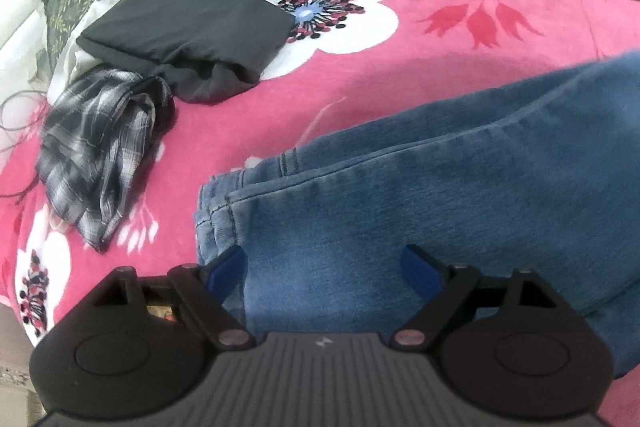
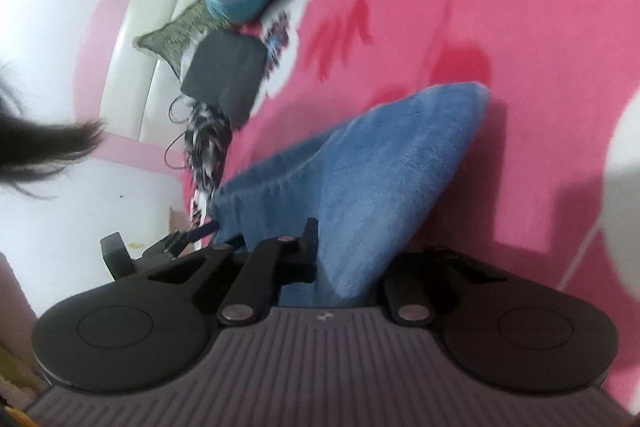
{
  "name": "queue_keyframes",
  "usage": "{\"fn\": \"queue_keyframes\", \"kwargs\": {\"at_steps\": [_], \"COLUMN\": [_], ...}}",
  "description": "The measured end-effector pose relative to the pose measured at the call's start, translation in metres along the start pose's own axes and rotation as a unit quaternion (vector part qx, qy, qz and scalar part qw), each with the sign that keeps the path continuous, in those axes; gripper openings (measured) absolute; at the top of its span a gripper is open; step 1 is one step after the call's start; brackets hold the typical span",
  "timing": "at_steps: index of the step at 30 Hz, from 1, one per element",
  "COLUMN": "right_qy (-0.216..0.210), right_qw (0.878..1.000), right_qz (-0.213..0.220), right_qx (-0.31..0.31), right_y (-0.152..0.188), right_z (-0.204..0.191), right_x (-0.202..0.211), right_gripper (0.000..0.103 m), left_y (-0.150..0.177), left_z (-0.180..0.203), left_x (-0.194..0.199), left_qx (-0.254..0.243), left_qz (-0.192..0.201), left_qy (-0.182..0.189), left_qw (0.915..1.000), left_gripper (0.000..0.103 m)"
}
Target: Fold clothes
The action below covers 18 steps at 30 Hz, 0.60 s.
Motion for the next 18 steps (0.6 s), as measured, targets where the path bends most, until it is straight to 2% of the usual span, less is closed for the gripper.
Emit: {"fn": "queue_keyframes", "kwargs": {"at_steps": [5,11,14,18], "right_qy": [-0.004,0.009,0.021,0.056], "right_qw": [1.0,1.0,0.999,0.997], "right_qz": [0.001,0.013,0.025,0.046], "right_qx": [0.026,0.003,-0.008,-0.033], "right_y": [0.002,0.022,0.04,0.066], "right_z": [-0.017,0.005,0.011,0.023], "right_x": [0.014,0.054,0.084,0.133], "right_gripper": [0.005,0.004,0.004,0.004], "left_y": [-0.004,-0.008,-0.011,-0.014], "left_z": [0.008,0.033,0.057,0.107], "left_x": [0.004,0.012,0.022,0.043], "left_qx": [-0.014,-0.023,-0.024,-0.038], "left_qz": [-0.006,-0.009,-0.006,0.005], "left_qy": [-0.002,0.009,0.027,0.069], "left_qw": [0.9999,0.9997,0.9993,0.9969], "left_gripper": [0.086,0.08,0.079,0.079]}}
Point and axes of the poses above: each gripper's, at about its wrist camera, not at the fingertips, and x roughly against the way its jaws point, z to its right, y to its underside, the point moved 10 cm from there along -x, roughly the way its jaws point, and after that the axes turned 9 degrees about -y, right-handed, at the moved point
